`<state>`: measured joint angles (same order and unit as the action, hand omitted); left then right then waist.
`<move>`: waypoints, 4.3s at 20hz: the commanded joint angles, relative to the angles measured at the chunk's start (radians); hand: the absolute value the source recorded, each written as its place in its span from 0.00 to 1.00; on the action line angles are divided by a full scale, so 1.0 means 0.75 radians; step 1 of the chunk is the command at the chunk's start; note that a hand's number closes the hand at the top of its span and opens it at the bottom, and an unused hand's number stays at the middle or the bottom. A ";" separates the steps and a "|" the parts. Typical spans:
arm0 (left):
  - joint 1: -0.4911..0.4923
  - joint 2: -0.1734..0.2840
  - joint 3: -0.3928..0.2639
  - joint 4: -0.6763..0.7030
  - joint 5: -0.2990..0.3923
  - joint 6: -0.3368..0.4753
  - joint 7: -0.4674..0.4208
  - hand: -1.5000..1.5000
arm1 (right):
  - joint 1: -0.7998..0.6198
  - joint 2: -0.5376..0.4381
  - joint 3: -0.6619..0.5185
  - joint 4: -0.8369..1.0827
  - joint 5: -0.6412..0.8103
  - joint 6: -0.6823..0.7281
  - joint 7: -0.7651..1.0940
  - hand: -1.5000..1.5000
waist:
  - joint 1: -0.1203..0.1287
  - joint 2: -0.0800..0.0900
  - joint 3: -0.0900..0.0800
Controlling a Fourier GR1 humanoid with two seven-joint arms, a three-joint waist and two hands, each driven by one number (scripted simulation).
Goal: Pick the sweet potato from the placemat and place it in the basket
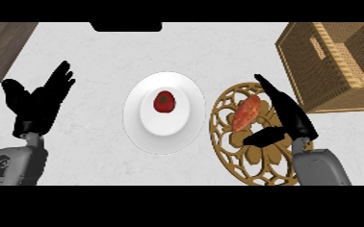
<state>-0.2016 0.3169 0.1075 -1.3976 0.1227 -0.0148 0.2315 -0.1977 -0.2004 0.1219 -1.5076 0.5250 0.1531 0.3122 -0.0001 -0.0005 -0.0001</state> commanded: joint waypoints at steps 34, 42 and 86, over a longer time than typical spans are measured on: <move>-0.140 -0.094 -0.040 -0.004 -0.104 -0.085 -0.015 0.50 | -0.835 0.193 -0.415 0.837 0.609 -0.592 0.964 1.00 | 0.198 0.083 -0.001; -0.162 -0.119 -0.065 0.004 -0.098 -0.098 -0.004 0.50 | -1.106 0.150 -0.471 0.901 0.805 -1.060 0.951 1.00 | 0.227 0.081 -0.001; -0.159 -0.094 0.012 0.101 -0.109 -0.054 -0.017 0.50 | -1.538 -0.389 -0.783 1.598 1.743 -1.067 1.477 1.00 | 0.094 0.044 0.000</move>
<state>-0.3264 0.2547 0.1131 -1.3389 0.0511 -0.0731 0.2272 -1.3703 -0.4905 -0.4494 -0.3169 1.8153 -0.6216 1.2284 0.0908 0.0385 -0.0010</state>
